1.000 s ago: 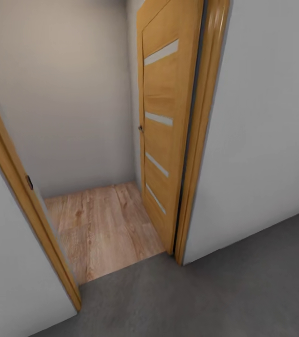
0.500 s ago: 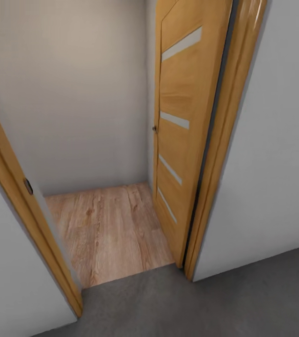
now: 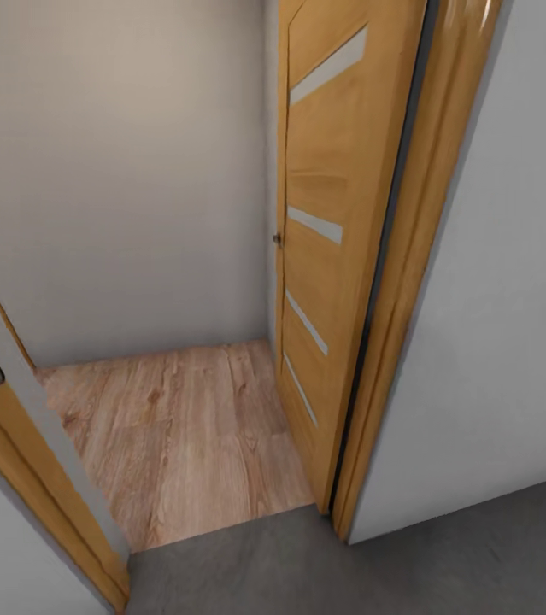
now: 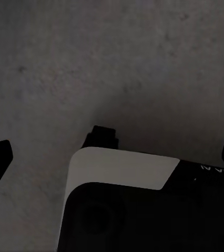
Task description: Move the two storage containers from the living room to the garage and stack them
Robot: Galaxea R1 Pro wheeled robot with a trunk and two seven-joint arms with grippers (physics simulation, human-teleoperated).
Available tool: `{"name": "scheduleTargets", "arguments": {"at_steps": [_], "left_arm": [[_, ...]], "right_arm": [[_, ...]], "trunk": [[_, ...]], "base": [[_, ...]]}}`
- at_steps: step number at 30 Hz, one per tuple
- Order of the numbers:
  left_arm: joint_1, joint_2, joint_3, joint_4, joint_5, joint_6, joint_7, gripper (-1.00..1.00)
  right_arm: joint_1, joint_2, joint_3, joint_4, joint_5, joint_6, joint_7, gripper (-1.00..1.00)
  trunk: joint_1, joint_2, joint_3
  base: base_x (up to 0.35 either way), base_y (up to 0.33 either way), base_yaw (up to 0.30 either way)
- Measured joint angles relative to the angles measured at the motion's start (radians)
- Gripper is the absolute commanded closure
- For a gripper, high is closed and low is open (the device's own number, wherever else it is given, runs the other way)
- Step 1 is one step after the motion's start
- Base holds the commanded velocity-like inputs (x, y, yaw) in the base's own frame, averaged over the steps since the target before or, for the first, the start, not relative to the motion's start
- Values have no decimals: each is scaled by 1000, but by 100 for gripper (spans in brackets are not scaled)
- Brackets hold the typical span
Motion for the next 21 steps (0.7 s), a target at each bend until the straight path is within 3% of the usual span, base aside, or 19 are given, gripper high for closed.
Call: {"name": "scheduleTargets", "arguments": {"at_steps": [6,21], "left_arm": [[0,1,0,0,0,0,0,-100],[0,2,0,0,2,0,0,-100]], "right_arm": [[0,-1,0,0,0,0,1,-100],[0,-1,0,0,0,0,1,-100]], "trunk": [[0,0,-1],[0,0,-7]], "base": [[198,-95,251],[34,-4,268]]}}
